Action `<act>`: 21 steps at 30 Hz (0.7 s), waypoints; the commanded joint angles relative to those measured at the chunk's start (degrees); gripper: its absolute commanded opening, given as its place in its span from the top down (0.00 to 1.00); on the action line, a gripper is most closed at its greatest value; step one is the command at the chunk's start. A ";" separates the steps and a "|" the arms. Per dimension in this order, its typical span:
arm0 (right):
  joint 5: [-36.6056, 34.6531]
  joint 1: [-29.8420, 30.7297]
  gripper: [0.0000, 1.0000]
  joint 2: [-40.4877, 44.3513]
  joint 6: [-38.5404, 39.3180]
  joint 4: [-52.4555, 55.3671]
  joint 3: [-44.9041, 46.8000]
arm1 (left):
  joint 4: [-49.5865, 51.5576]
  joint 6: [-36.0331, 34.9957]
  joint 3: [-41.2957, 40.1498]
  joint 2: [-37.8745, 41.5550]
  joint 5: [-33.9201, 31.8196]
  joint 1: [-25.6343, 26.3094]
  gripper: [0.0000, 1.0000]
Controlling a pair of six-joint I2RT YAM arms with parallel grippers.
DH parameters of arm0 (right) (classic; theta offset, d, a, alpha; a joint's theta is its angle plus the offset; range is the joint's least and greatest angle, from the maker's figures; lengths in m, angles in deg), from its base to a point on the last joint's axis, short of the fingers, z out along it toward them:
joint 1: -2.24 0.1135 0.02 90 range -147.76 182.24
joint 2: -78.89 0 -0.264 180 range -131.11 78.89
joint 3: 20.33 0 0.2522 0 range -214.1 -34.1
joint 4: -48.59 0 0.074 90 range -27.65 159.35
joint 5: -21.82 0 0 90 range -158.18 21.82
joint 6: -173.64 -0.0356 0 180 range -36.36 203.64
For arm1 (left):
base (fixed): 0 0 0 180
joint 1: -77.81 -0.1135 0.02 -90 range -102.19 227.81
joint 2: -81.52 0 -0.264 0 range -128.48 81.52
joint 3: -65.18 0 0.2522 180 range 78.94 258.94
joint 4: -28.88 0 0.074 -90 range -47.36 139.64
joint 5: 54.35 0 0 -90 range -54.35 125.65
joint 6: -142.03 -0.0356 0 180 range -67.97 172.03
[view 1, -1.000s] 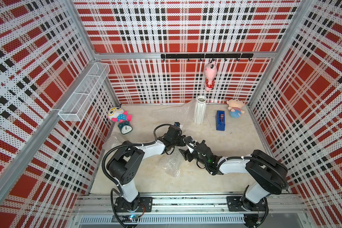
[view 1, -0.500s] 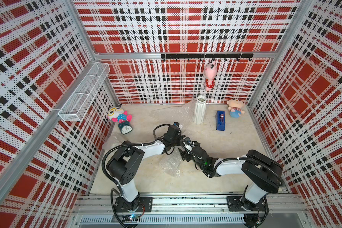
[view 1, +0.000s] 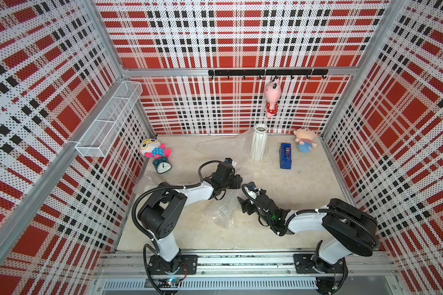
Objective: Wrap vases in bubble wrap
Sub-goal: Stick the tape on the bubble wrap.
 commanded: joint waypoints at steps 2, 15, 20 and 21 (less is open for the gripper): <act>1.50 0.86 0.17 3.47 -2.28 -0.68 2.02 | 3.13 0.18 -1.46 0.55 -0.87 -0.41 0.41; 2.46 1.79 0.19 -4.95 -2.46 1.07 -3.92 | 2.89 0.93 -1.81 0.95 -1.23 -0.33 0.41; 1.26 1.79 0.16 -2.34 -2.72 0.68 -2.03 | 3.13 1.36 -1.94 1.04 -2.04 -0.51 0.41; 1.35 1.77 0.16 -1.00 -2.81 -0.22 -0.86 | 3.00 1.50 -2.01 1.12 -2.02 -0.59 0.41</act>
